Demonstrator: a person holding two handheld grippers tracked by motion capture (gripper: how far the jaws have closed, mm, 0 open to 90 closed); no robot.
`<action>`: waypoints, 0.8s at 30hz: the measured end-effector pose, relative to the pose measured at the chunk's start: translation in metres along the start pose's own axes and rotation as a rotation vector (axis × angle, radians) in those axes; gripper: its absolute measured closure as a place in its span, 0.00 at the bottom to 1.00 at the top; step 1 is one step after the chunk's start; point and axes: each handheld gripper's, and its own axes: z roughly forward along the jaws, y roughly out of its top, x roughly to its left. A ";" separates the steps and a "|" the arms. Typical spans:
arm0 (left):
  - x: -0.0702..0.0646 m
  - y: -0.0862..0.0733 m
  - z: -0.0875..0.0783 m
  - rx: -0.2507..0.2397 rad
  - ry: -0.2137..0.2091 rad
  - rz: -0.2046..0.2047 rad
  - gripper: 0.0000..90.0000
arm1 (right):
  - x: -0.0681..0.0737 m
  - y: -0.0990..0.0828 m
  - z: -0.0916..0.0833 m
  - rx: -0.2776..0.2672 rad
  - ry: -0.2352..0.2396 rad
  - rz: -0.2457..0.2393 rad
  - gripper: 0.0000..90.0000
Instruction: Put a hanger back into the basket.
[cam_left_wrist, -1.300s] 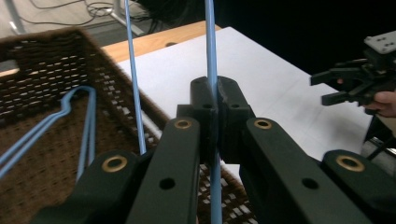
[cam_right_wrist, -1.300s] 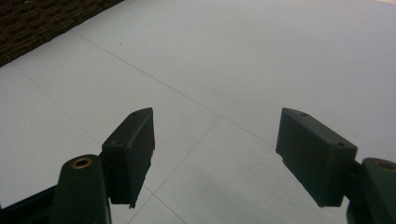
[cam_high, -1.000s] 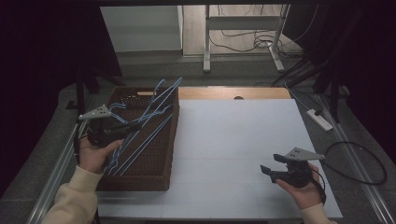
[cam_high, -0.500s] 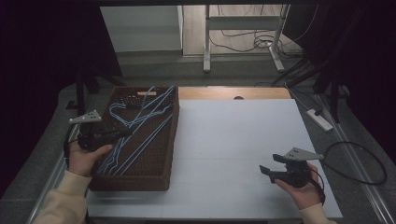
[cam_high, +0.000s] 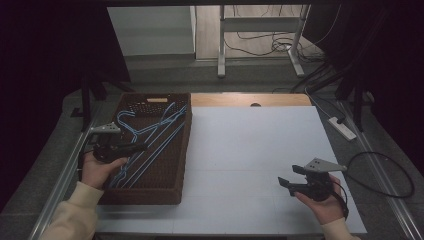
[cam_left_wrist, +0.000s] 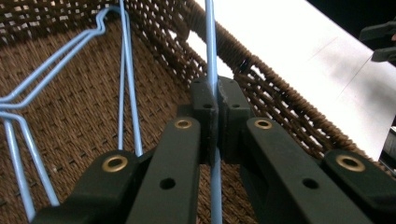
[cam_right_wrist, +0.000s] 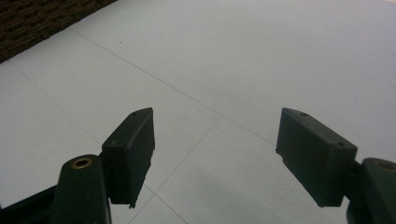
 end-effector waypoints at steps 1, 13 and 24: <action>0.001 -0.001 0.001 0.009 0.005 -0.007 0.96 | 0.000 0.000 0.000 -0.002 0.004 0.002 0.32; 0.019 -0.006 0.008 0.066 0.098 -0.141 0.95 | 0.002 0.001 0.001 0.002 0.003 -0.005 0.32; 0.033 -0.011 0.016 0.189 0.283 -0.186 0.94 | 0.002 0.000 0.002 0.006 0.003 -0.011 0.32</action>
